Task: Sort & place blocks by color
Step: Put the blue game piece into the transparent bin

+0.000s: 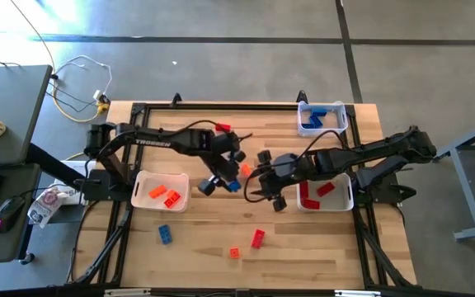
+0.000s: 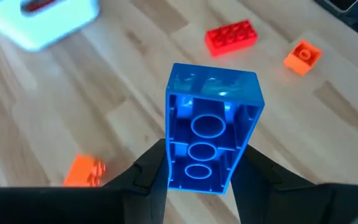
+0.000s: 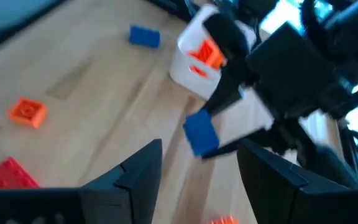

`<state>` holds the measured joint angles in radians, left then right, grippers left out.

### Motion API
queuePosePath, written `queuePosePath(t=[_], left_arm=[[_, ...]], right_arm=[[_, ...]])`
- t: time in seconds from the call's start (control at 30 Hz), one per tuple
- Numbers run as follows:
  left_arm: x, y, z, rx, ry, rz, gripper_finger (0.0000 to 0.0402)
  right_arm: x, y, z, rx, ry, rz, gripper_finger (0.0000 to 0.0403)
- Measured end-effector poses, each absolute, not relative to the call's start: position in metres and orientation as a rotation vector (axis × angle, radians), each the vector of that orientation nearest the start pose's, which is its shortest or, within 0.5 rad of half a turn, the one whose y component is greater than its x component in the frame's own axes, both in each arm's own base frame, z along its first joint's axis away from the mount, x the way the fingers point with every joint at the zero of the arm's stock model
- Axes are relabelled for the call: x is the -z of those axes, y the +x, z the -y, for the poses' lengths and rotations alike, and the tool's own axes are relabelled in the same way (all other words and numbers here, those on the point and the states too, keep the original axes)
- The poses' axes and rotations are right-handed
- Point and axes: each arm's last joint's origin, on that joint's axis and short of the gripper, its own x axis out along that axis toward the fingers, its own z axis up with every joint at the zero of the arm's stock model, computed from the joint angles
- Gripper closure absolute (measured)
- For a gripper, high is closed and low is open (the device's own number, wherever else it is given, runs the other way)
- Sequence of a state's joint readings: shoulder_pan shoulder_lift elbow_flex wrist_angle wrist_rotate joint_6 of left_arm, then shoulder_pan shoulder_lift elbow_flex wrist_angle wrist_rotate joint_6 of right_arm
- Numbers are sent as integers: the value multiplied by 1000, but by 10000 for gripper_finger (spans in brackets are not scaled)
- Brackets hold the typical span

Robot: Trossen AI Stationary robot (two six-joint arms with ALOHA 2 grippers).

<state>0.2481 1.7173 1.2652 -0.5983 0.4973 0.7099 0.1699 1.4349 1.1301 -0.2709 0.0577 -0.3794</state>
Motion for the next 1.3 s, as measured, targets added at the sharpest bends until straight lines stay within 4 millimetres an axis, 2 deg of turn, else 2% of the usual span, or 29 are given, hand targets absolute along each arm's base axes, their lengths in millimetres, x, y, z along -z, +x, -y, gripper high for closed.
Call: queuePosePath(t=[0.23,0.37,0.5,0.9,1.3], left_arm=[[-237,358,-51,579,352,-717,289],[-242,364,-46,555,332,-664,289],[-245,367,-46,523,270,-639,289],[-249,368,-53,594,197,-563,289],[-256,374,-53,605,227,-465,289]], right_arm=[[-301,315,-54,-277,-418,-479,208],[-301,315,-55,-302,-410,-470,208],[-301,315,-55,-310,-407,-469,208],[-300,318,-52,-337,-401,-461,208],[-292,324,-48,-391,-364,-476,208]])
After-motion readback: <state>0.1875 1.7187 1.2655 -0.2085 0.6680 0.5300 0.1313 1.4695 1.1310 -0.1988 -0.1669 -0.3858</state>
